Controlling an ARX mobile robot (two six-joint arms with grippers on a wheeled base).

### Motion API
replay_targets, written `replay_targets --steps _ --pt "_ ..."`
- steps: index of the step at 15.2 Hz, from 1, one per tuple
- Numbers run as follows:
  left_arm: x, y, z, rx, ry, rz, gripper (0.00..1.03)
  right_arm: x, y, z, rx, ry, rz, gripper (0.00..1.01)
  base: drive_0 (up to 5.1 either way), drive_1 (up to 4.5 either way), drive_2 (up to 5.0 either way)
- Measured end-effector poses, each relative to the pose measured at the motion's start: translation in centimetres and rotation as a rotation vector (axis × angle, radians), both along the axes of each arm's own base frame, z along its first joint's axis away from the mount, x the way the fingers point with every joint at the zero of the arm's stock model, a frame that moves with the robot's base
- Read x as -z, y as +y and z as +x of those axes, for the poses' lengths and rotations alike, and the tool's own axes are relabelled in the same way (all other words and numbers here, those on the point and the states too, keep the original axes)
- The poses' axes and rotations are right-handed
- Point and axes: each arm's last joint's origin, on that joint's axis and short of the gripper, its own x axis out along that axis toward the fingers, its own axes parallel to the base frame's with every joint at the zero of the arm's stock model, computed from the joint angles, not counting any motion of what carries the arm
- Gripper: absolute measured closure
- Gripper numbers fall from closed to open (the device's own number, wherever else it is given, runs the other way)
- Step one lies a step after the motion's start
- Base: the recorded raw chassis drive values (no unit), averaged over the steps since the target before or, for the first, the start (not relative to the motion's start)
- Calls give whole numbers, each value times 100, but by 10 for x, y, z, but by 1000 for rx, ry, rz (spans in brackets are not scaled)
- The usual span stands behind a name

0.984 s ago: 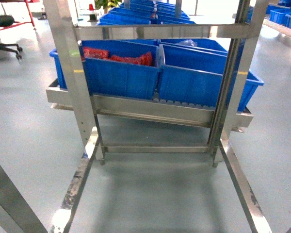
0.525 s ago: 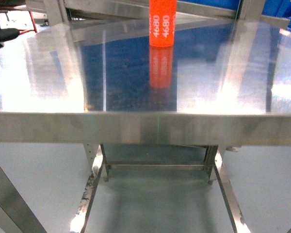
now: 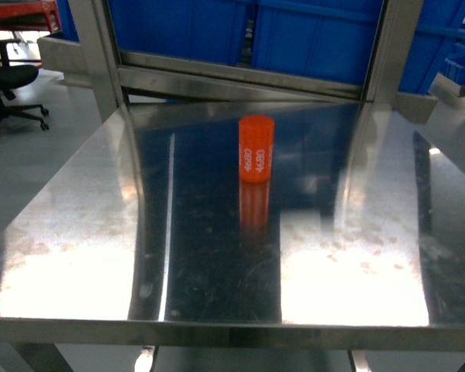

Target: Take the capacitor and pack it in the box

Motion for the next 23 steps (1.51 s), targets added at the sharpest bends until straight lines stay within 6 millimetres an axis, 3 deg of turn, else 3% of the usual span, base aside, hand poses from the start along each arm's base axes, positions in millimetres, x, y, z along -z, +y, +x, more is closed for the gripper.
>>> replay_targets --steps 16,17,20,22,23 --pt "-1 0 0 -8 -8 -15 5 0 0 0 0 1 1 3 0 0 0" --pt "-12 1 8 -61 -107 -93 5 0 0 0 0 1 1 3 0 0 0" --pt "-7 -4 59 -121 -100 -204 5 0 0 0 0 2 1 3 0 0 0" --pt "-27 -29 122 -5 -180 -231 5 0 0 0 0 2 1 3 0 0 0" --pt "-21 -48 154 52 -128 -228 5 0 0 0 0 2 1 3 0 0 0"
